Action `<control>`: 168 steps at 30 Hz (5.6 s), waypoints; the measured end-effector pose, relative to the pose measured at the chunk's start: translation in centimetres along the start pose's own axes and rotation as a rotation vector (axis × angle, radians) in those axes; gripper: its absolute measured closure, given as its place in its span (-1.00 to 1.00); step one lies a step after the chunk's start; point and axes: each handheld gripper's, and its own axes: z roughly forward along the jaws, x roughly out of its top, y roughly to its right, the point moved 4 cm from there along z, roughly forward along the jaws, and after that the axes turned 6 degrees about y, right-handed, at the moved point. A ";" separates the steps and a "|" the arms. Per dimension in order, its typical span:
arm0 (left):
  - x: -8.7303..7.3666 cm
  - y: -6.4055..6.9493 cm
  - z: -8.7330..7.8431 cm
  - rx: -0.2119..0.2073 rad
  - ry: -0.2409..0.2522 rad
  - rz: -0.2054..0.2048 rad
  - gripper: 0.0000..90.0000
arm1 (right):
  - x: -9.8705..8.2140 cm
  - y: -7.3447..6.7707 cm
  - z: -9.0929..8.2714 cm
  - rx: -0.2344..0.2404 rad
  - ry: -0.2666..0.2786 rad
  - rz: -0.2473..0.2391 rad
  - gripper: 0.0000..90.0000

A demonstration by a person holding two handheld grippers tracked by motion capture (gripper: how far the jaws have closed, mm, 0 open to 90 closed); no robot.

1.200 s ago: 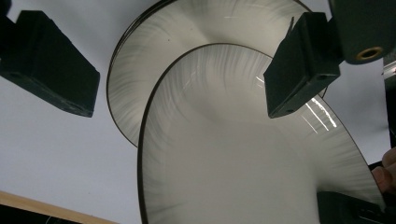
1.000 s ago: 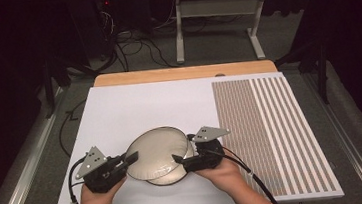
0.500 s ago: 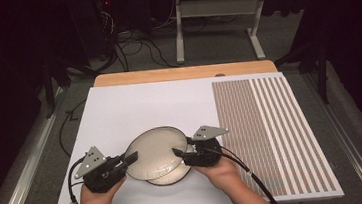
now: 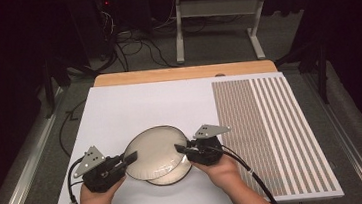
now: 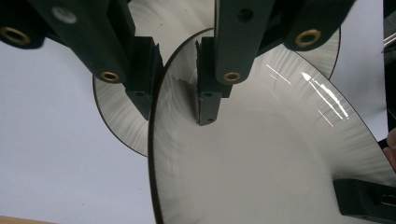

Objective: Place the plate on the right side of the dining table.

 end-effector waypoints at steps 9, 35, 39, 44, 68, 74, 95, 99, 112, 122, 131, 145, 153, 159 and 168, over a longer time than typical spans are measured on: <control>0.0 -0.1 0.0 0.000 -0.002 -0.011 0.78 | 0.0 0.4 -0.1 0.027 -0.005 0.029 0.78; 2.2 2.0 2.6 -0.020 0.004 0.019 0.78 | 2.0 1.9 -5.0 -0.009 0.042 0.009 0.89; 2.8 2.6 3.7 -0.036 0.011 0.016 0.78 | 2.2 2.6 -6.0 -0.026 0.053 0.010 0.89; 3.6 3.6 5.2 -0.056 0.014 0.024 0.78 | 2.3 3.5 -7.7 -0.054 0.072 0.014 0.89; 5.8 9.4 15.1 -0.184 -0.027 0.069 0.77 | 0.7 9.4 -17.1 -0.220 0.109 0.057 0.90; 5.8 10.7 17.4 -0.208 -0.036 0.074 0.77 | -0.3 10.9 -19.3 -0.268 0.113 0.076 0.90; 4.2 14.6 25.1 -0.254 -0.120 0.061 0.74 | -4.6 15.3 -23.9 -0.391 0.113 0.167 0.89; 3.7 15.1 26.1 -0.250 -0.137 0.053 0.73 | -5.1 15.7 -24.2 -0.403 0.115 0.178 0.89; 2.4 15.3 27.7 -0.227 -0.193 0.035 0.69 | -6.5 16.7 -24.3 -0.432 0.085 0.201 0.89; 1.9 15.2 28.1 -0.201 -0.215 0.035 0.65 | -6.7 16.7 -24.2 -0.433 0.069 0.218 0.90; 2.8 14.2 26.6 -0.142 -0.164 0.069 0.17 | -6.6 16.9 -23.9 -0.447 0.065 0.233 0.89; 4.0 10.1 19.2 -0.094 -0.044 0.089 -0.52 | -6.2 17.5 -23.3 -0.470 0.031 0.232 0.86; 3.6 6.7 13.9 -0.016 -0.018 0.078 -0.86 | -5.9 18.1 -22.6 -0.488 0.011 0.256 0.83; 3.1 4.1 9.8 0.010 0.024 0.054 -0.94 | -5.8 18.4 -22.1 -0.506 -0.007 0.268 0.82; 1.6 0.3 4.2 0.094 0.022 0.061 -1.00 | -6.1 18.9 -21.8 -0.527 -0.023 0.298 0.79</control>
